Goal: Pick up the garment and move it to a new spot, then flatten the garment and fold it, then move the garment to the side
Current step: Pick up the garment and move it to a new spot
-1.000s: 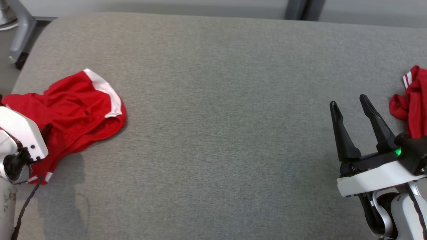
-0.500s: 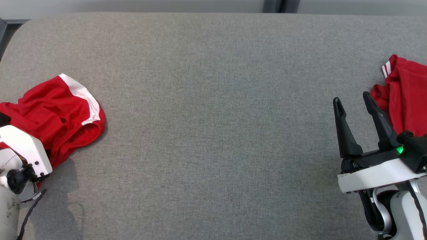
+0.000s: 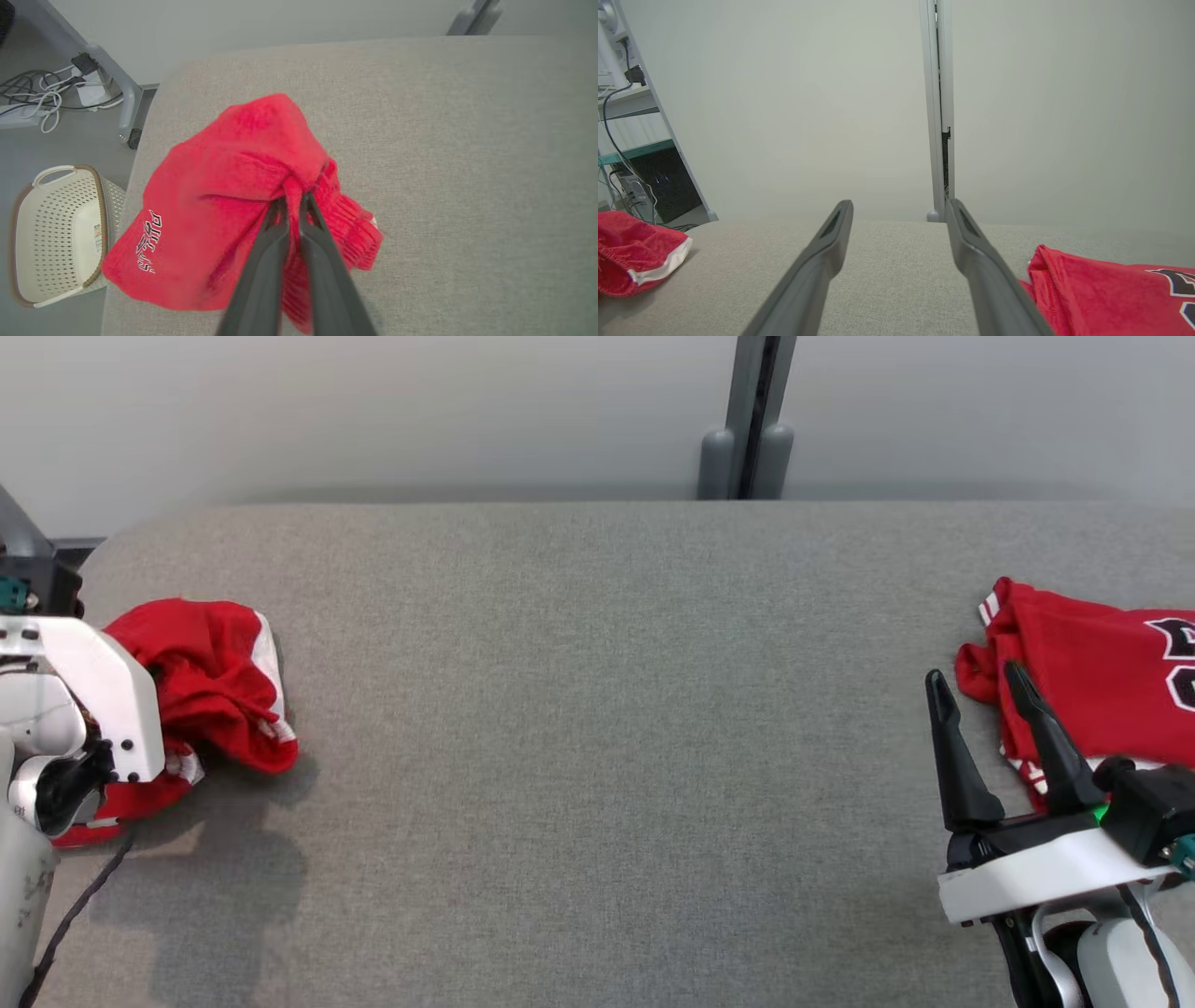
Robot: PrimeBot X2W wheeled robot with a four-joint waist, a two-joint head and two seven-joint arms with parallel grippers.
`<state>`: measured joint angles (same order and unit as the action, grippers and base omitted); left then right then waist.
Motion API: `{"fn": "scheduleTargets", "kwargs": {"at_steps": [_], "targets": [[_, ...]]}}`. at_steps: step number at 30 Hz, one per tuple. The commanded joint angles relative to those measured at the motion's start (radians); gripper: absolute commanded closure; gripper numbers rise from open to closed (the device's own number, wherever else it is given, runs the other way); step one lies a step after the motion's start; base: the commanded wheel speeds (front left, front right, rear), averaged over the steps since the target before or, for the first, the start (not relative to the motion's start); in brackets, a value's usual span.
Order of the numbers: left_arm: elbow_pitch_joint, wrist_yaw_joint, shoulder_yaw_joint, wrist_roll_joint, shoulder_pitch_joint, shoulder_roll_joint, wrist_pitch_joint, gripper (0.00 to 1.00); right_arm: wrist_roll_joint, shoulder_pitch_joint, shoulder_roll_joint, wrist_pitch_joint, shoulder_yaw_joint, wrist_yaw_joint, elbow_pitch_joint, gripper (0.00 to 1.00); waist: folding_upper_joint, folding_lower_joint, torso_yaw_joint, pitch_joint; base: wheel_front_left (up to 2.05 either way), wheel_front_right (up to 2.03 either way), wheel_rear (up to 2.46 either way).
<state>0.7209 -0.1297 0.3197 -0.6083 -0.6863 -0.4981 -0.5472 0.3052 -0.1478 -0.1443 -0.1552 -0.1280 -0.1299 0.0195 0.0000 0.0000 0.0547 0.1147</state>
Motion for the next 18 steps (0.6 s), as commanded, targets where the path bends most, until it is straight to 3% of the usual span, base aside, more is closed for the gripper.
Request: {"fn": "scheduleTargets", "kwargs": {"at_steps": [1, 8, 18], "targets": [[-0.052, 0.0, 0.02, -0.015, -0.001, -0.011, -0.012, 1.0, 0.006, 0.018, 0.001, -0.009, 0.007, -0.002, 0.006, 0.0, 0.0, 0.0, -0.035, -0.056, 0.0, 0.0, 0.0], [-0.251, 0.0, 0.083, -0.057, -0.005, -0.025, -0.067, 1.0, 0.015, 0.039, 0.001, -0.013, 0.017, -0.002, 0.011, 0.0, 0.0, 0.0, -0.089, -0.105, 0.0, 0.0, 0.0], [-0.603, 0.018, 0.112, -0.163, 0.001, 0.106, -0.119, 1.0, 0.006, 0.056, -0.011, 0.001, 0.068, -0.002, -0.02, 0.0, 0.0, 0.0, -0.171, -0.113, 0.0, 0.0, 0.0]]}}
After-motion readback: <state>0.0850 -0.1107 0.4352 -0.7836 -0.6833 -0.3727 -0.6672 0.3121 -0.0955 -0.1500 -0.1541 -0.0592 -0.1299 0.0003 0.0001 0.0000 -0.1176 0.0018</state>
